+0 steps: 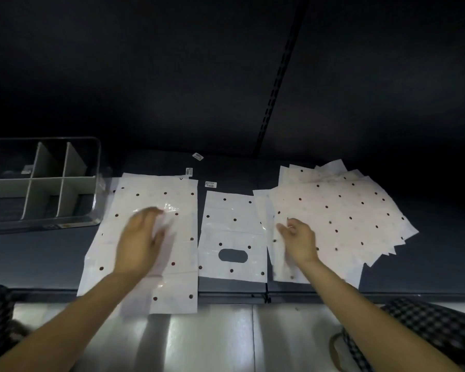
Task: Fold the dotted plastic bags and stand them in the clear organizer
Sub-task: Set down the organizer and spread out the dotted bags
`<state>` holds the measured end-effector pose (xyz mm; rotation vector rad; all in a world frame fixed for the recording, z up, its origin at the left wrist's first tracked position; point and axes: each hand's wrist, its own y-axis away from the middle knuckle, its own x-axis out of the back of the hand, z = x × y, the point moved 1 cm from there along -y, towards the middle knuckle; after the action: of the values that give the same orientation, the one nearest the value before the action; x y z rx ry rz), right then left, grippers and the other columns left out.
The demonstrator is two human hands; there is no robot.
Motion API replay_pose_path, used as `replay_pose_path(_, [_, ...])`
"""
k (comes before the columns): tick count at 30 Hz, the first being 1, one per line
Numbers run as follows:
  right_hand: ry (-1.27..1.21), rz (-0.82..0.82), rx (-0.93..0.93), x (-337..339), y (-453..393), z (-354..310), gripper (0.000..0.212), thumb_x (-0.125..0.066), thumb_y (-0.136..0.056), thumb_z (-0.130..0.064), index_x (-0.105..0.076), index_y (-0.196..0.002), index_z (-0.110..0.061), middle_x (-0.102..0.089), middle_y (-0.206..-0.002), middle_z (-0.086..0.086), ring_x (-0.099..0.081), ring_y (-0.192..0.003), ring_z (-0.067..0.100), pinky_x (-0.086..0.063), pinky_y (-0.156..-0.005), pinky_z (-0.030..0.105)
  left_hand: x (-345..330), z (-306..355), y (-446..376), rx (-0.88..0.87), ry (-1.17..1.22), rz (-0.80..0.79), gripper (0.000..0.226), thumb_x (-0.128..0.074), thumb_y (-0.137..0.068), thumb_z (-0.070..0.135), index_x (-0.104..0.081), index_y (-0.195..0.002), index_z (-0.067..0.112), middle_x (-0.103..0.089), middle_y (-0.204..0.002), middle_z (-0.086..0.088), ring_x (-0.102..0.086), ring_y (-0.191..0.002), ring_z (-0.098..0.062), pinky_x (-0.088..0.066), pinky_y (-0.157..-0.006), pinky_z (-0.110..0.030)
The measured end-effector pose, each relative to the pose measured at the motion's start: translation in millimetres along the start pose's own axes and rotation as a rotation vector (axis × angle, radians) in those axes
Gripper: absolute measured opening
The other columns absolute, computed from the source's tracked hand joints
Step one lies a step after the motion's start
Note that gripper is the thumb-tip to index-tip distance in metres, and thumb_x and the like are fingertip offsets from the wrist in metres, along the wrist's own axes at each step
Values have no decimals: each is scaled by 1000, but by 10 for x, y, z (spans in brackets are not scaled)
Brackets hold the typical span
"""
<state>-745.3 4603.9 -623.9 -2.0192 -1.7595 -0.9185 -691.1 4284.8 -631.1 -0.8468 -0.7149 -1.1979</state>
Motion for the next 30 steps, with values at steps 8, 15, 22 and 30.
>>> replay_pose_path(8, [-197, -273, 36, -232, 129, -189, 48, -60, -92, -19, -42, -136, -18, -48, -133, -1, -44, -121, 10, -32, -98, 20, -402, -155, 508, -111, -439, -540, 100, 20, -62, 82, 22, -143, 23, 28, -151, 4, 24, -141, -20, 8, -115, -51])
replay_pose_path(15, [659, -220, -15, -52, -91, 231, 82, -66, -81, -46, -23, -146, -19, -35, -142, 9, -33, -128, 30, -39, -95, 37, -254, -493, 381, -118, -438, -564, 89, 26, -65, 79, 30, -139, 30, 32, -150, 8, 31, -138, -14, 18, -111, -43])
replay_pose_path(22, [578, -212, -28, -36, -202, 209, 26, -61, -87, -40, -51, -92, -16, -58, -101, 5, -48, -101, 24, -36, -76, 31, -242, -507, 265, -119, -397, -536, 90, 28, -65, 78, 24, -141, 30, 28, -152, 6, 29, -139, -17, 18, -112, -44])
replay_pose_path(30, [-317, -171, -510, -353, -137, -110, 34, -49, -91, -12, -50, -121, 4, -59, -113, 18, -58, -100, 32, -48, -82, 35, -455, 241, 203, -225, -179, -435, 77, 0, -79, 76, 8, -145, 36, 15, -153, 13, 17, -143, -11, 14, -115, -33])
